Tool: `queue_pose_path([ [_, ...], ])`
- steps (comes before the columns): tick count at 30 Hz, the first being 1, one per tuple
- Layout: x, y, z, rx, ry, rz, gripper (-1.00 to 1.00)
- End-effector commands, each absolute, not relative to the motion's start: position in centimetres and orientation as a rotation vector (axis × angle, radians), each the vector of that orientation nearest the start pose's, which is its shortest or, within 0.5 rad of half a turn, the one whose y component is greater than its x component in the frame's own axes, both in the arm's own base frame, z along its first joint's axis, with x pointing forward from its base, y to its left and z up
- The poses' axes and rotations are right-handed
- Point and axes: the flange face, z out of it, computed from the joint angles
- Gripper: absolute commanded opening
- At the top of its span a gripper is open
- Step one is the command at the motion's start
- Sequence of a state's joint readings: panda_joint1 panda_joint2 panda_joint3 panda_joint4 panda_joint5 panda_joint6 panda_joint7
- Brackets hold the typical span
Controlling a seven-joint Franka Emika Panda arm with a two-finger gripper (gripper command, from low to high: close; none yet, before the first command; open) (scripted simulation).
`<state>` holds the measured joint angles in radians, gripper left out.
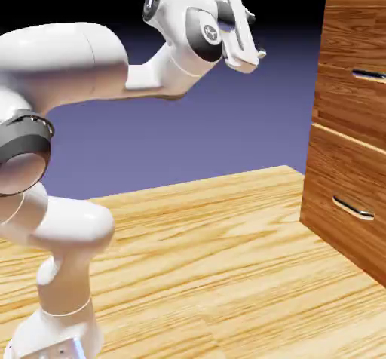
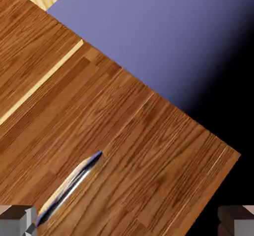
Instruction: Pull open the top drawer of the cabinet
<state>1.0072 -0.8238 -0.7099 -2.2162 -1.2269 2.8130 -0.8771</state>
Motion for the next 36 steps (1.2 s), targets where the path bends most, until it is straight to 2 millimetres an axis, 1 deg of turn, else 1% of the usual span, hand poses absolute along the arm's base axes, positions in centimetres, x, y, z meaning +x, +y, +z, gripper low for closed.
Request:
queue_pose_path([
  [1,40.7,2.8,72.3,1.113,1.587,1.191,0.00],
  [6,42.6,1.2,73.1,0.837,1.625,1.010,0.00],
  [10,44.7,0.0,73.0,0.636,1.636,0.846,0.00],
  [14,47.2,-1.1,72.5,0.450,1.638,0.668,0.00],
  [18,50.0,-1.8,71.4,0.275,1.632,0.478,0.00],
  [22,53.1,-2.1,69.8,0.104,1.621,0.278,0.00],
  [27,57.2,-1.9,67.0,-0.107,1.598,0.016,0.00],
  [31,60.5,-1.2,64.3,-0.281,1.571,-0.201,0.00],
  [36,64.5,0.4,60.3,-0.507,1.517,-0.482,0.00],
])
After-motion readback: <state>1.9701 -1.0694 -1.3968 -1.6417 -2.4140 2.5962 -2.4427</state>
